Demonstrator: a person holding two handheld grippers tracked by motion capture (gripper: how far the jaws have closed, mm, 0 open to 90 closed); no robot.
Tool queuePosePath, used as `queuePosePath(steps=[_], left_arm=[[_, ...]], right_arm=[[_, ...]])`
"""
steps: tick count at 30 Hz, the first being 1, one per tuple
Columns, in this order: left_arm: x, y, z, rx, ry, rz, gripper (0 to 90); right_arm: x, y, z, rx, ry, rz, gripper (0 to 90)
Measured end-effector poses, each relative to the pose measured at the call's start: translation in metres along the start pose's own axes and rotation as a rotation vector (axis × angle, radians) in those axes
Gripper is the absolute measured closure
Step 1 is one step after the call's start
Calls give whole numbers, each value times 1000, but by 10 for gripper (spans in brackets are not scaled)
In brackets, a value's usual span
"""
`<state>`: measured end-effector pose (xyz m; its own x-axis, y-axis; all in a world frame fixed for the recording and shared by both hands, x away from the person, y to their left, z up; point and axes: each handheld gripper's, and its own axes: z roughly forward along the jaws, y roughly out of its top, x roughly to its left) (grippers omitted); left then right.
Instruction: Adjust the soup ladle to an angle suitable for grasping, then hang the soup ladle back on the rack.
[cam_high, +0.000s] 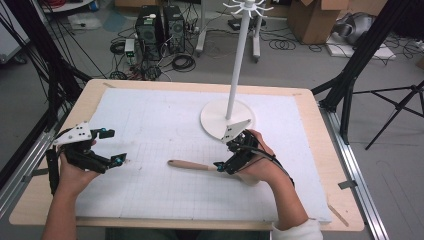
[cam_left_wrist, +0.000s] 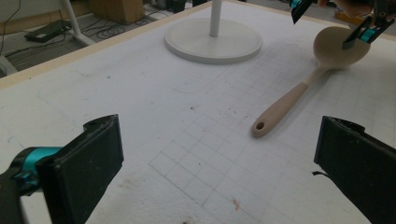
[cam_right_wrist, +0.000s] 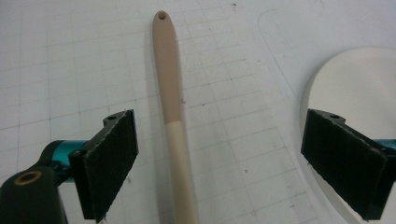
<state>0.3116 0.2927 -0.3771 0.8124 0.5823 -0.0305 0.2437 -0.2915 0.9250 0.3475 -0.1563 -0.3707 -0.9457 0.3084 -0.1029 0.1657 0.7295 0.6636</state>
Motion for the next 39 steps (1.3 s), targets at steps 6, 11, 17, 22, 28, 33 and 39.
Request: queuePosePath(steps=[6,11,17,22,28,33,39], left_arm=[[1,0,0,-2,1,-3,17],[0,1,1,4,-2,2,17],[-1,1,2,8,-5,3,16],[-3,1,5,15,-3,6,17],[-4,2,6,19,-8,12,17],[-4,2,6,22,-7,16,17],[-4,2,5,22,-1,16,16]], right_arm=[[1,2,3,10,3,-12,100],[2,3,6,23,15,-15,101],[4,6,16,39,18,-16,138],[5,9,30,96,35,-27,155],[9,11,41,142,62,-33,166],[11,11,51,196,76,-42,205],[12,12,58,234,98,-46,286]])
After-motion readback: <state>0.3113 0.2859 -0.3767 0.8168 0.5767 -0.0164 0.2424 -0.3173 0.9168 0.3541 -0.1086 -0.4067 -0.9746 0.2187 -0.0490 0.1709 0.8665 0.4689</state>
